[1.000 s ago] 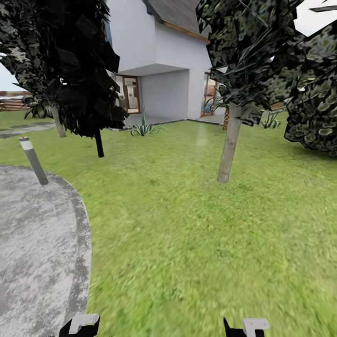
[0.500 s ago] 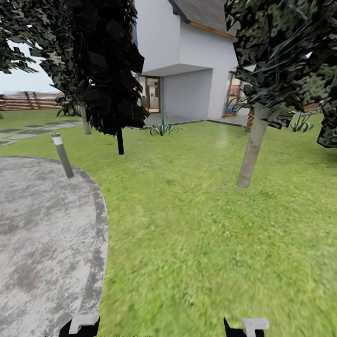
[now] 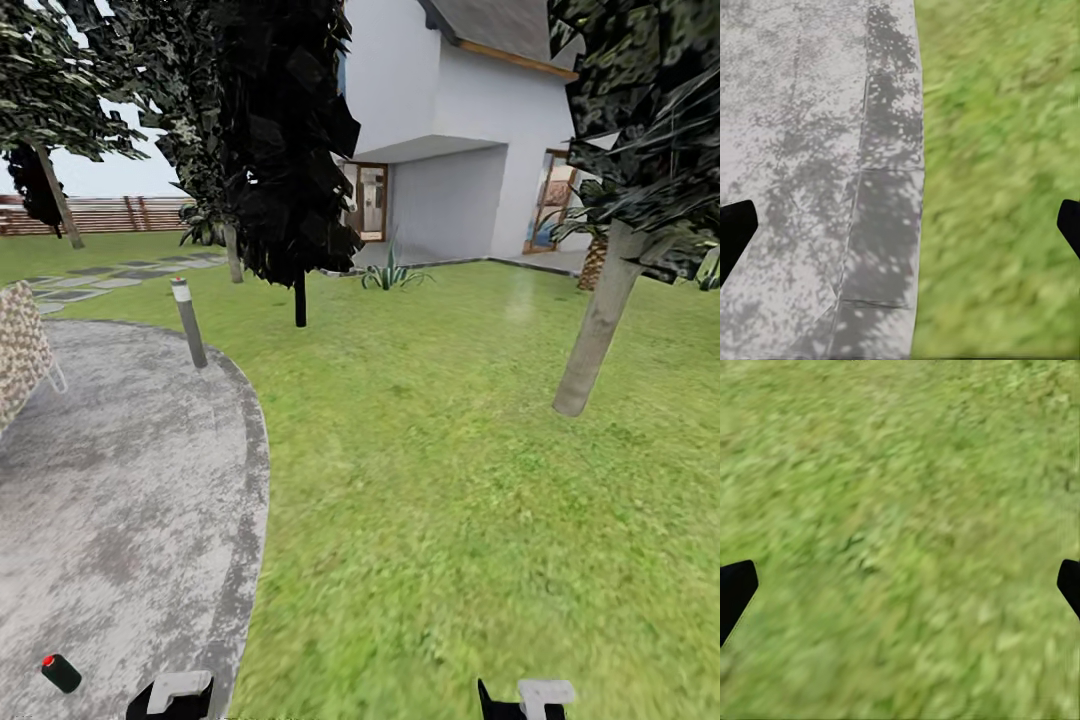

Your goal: In the garden, pick up the pesticide atomizer on the floor and spray pesticide onto both trees until each tree trunk is fully covered.

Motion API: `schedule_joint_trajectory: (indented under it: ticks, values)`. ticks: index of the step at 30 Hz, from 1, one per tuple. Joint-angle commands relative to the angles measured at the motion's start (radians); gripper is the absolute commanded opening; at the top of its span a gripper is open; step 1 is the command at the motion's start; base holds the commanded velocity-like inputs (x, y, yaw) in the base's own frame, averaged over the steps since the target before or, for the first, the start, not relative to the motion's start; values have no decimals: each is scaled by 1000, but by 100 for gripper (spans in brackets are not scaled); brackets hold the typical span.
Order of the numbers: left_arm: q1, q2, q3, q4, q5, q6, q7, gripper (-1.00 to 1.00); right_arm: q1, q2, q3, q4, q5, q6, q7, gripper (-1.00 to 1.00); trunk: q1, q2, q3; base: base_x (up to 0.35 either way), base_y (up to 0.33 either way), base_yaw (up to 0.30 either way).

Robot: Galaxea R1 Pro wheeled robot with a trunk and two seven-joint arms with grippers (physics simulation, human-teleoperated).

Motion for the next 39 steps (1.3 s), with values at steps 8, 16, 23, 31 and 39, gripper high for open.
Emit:
schedule_joint_trajectory:
  ticks: [8,16,23,31,39]
  values:
    - [0,0,0,0,0,0,0,100,0,0,0,0,0,0,0,100,0,0,0,0,0,279]
    - [0,0,0,0,0,0,1,100,0,0,0,0,0,0,0,100,0,0,0,99,-132,279]
    - [0,0,0,0,0,0,1,100,0,0,0,0,0,0,0,100,0,0,0,157,-235,279]
    - [0,0,0,0,0,0,1,100,0,0,0,0,0,0,0,100,0,0,0,158,-239,279]
    - [0,0,0,0,0,0,3,100,0,0,0,0,0,0,0,100,0,0,0,159,-239,279]
